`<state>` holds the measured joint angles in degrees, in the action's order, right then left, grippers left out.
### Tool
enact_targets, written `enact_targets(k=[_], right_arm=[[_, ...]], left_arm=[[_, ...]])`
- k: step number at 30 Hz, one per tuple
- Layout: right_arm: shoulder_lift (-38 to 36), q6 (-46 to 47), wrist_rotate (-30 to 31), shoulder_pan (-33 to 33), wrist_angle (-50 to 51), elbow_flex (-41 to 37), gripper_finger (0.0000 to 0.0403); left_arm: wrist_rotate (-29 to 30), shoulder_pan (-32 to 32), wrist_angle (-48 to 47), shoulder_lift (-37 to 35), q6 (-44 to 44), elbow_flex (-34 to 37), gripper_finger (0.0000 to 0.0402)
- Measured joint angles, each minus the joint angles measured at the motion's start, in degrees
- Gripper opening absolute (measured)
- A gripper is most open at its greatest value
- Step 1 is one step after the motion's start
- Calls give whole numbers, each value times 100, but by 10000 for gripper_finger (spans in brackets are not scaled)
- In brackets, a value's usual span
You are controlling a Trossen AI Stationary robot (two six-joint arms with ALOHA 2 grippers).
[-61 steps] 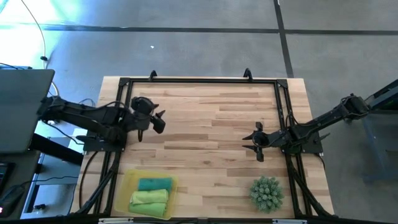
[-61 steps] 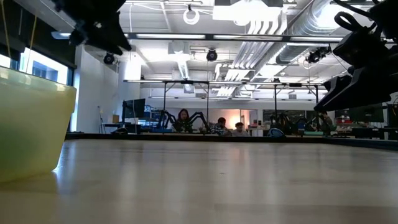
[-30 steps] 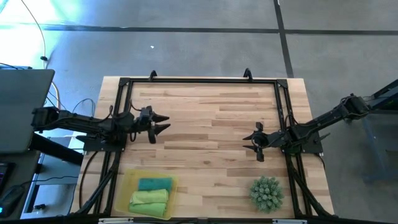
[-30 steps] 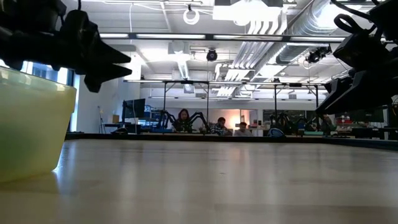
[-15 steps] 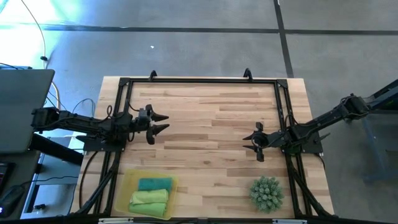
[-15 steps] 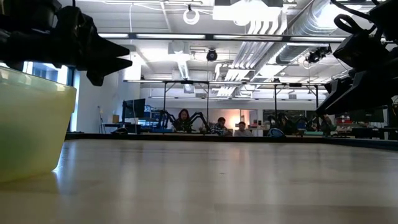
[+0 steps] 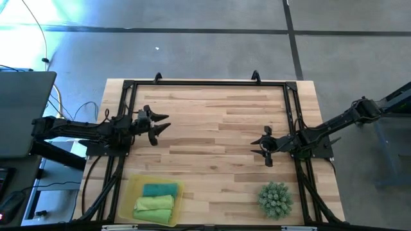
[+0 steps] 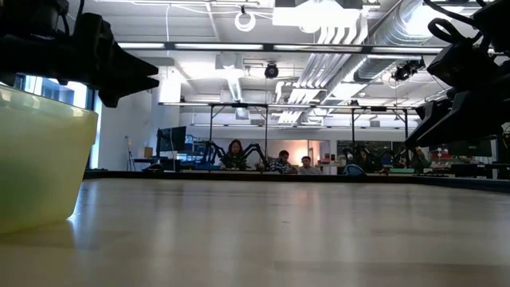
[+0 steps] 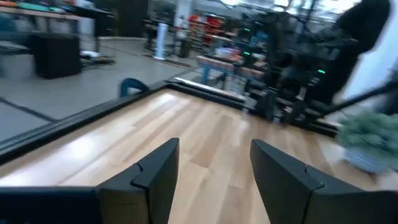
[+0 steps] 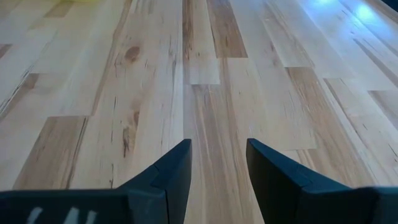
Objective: Roll microfiber towels into tight, uniform cylinder then place into a basket
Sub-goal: Return to Home Position
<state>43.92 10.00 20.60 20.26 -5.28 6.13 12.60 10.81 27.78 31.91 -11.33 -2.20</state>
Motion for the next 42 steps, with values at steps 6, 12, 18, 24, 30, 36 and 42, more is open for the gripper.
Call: enact_targets(k=[6, 12, 18, 24, 30, 36, 42], right_arm=[[0, 0, 0, 0, -1, 0, 145], [0, 0, 0, -1, -1, 0, 145], [0, 0, 0, -1, -2, 0, 145], [0, 0, 0, 1, 0, 0, 145], [0, 0, 0, 0, -1, 0, 145], [0, 0, 0, 1, -2, 0, 145], [0, 0, 0, -1, -1, 0, 145]], left_arm=[[496, 4, -588, -679, -42, 0, 188], [508, 4, -1159, -1413, -54, 0, 188], [824, 7, -1551, -2077, -451, 55, 188], [994, 275, -2027, -2589, -455, 153, 188], [764, 921, -2277, -2948, -498, 151, 188], [-104, 1608, -2530, -3175, -517, 153, 188], [-1762, 2232, -2569, -3173, -415, 152, 188]])
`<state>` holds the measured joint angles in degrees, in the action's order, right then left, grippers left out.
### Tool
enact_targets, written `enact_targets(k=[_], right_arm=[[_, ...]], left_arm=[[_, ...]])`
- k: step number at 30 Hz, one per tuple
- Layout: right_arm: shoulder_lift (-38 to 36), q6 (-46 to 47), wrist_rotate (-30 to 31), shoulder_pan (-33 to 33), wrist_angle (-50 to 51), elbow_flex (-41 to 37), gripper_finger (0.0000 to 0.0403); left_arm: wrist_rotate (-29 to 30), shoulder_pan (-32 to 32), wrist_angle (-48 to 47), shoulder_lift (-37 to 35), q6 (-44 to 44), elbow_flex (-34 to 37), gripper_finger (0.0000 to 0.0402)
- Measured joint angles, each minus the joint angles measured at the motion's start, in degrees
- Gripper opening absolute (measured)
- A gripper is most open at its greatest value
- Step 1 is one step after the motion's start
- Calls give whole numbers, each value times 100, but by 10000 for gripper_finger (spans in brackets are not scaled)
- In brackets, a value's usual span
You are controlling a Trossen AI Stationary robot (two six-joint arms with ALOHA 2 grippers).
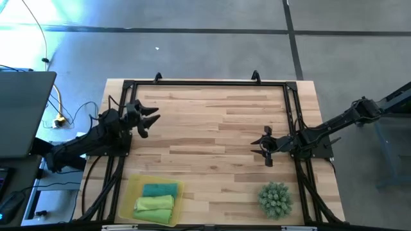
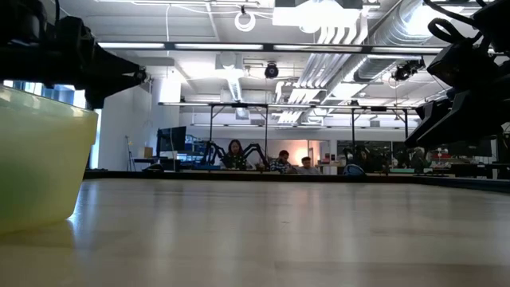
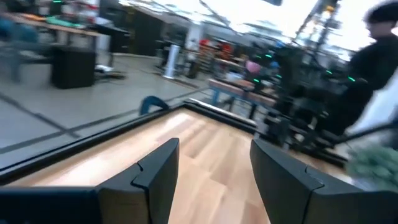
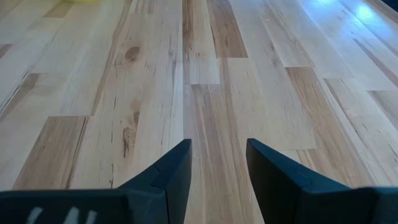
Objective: Roll microfiber towels into tight, uniform cylinder then place into a basket
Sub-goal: Return to Home Position
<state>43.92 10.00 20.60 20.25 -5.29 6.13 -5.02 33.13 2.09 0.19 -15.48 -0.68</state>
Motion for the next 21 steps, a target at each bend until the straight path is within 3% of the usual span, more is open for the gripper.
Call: enact_targets(k=[4, 15, 21], right_arm=[[0, 0, 0, 2, 1, 0, 145], [0, 0, 0, 0, 0, 0, 145], [0, 0, 0, 0, -1, 0, 145]], left_arm=[[-638, 381, 49, 0, 62, 1, 188], [-614, 1559, 67, 0, -84, 1, 188], [-525, 1856, 37, 2, -88, -1, 188]])
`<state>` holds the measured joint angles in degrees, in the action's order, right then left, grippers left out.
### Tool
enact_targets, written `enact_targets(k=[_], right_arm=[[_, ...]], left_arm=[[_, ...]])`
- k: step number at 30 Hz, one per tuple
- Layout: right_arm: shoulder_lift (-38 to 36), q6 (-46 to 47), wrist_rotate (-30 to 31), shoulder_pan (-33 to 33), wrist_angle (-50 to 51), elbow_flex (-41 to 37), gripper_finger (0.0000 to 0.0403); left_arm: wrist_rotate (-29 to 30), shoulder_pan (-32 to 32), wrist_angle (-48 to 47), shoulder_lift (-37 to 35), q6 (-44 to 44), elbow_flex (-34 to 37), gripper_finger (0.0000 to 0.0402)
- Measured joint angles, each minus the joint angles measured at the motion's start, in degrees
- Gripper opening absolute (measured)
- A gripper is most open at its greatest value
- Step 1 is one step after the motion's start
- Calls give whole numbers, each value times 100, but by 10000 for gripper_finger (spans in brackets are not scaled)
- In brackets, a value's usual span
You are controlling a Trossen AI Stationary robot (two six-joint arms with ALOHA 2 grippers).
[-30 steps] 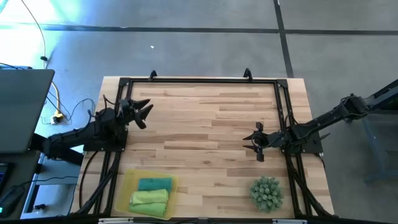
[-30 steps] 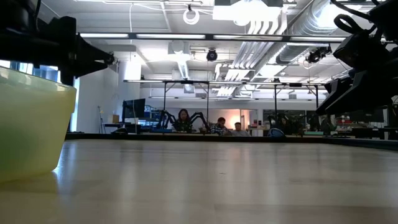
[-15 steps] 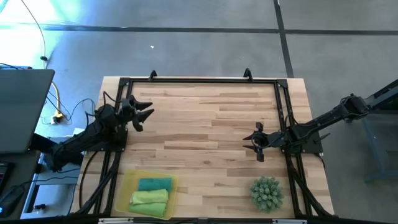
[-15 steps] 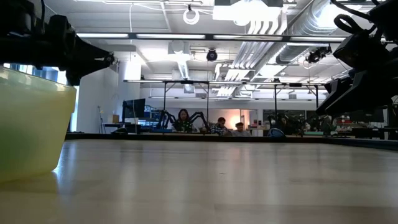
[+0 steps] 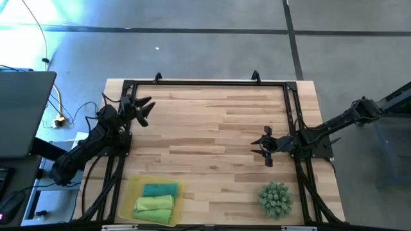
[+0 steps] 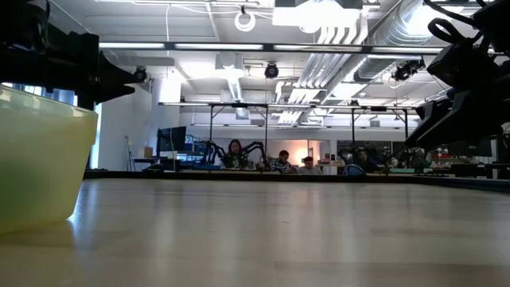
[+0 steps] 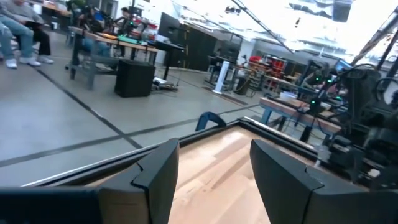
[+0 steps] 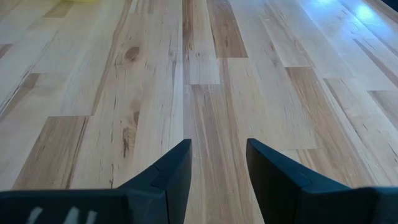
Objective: Roll microfiber towels into tight, uniform cylinder then place into a basket
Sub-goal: Return to Home Position
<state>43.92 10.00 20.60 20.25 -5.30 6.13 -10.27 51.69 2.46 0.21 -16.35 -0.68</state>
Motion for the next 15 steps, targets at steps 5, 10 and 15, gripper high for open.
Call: enact_targets(k=[5, 10, 15], right_arm=[[0, 0, 0, 0, 2, 0, 145], [0, 0, 0, 0, 2, 0, 145], [0, 0, 0, 1, 0, 0, 145]], left_arm=[[69, 7, -12, 2, 3, 0, 188], [107, 5, -11, 2, 3, 2, 188], [714, 5, -11, 2, 2, 1, 188]])
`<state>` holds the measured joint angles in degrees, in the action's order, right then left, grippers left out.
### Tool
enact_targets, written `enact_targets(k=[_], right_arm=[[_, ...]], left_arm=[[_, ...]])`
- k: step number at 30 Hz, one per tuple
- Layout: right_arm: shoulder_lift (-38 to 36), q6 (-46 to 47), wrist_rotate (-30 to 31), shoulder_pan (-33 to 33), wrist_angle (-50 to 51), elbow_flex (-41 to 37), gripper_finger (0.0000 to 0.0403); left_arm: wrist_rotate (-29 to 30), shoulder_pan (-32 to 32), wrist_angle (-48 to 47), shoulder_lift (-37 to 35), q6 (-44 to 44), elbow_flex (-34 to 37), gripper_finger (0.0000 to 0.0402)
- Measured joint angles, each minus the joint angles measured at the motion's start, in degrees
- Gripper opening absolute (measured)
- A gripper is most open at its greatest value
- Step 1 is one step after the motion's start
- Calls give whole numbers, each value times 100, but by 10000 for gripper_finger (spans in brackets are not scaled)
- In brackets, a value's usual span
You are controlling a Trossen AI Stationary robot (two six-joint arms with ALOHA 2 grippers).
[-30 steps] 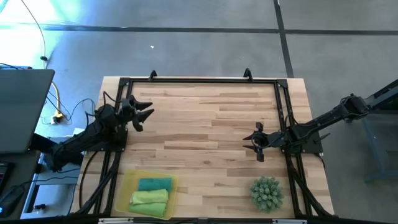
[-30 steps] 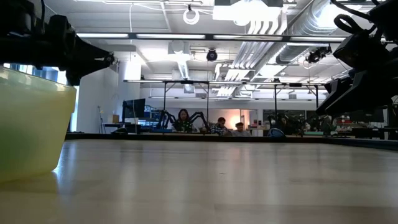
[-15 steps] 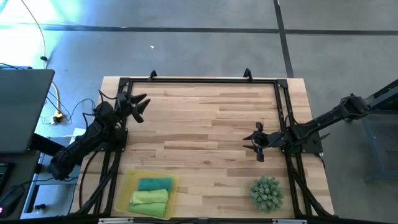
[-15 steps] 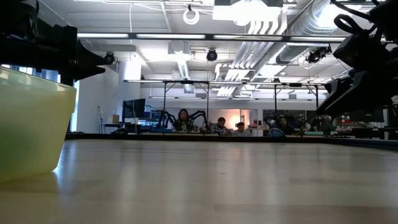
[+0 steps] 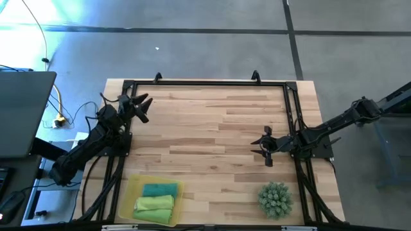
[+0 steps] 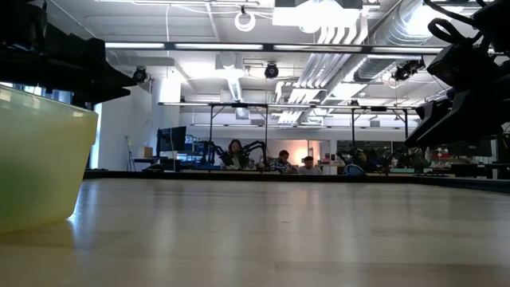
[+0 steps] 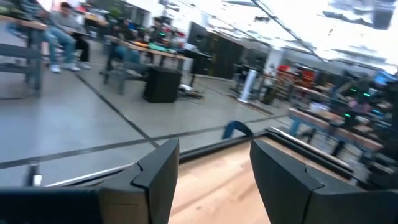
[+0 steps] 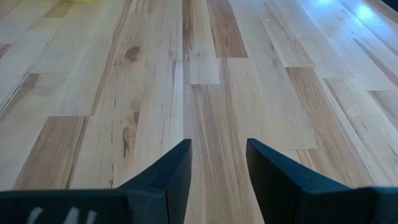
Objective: Roll microfiber towels into tight, uniform cylinder then place into a basket
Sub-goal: Return to Home Position
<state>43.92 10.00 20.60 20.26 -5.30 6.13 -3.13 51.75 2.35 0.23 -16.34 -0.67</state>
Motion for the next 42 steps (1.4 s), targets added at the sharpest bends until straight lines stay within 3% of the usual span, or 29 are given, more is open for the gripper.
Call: enact_targets(k=[14, 31, 35, 42], right_arm=[[-157, 0, 0, 1, 11, 0, 145], [-2096, 165, 113, -1, -365, 0, 145], [-2617, -710, 440, -1, -1034, 0, 145], [-3135, -1924, 352, -69, -2096, 0, 145]], left_arm=[[233, -2, 0, 0, 0, -2, 188], [233, -2, 2, 1, 1, -2, 188], [233, -4, 2, 0, 2, -1, 188], [233, -4, 2, 1, 1, -1, 188]])
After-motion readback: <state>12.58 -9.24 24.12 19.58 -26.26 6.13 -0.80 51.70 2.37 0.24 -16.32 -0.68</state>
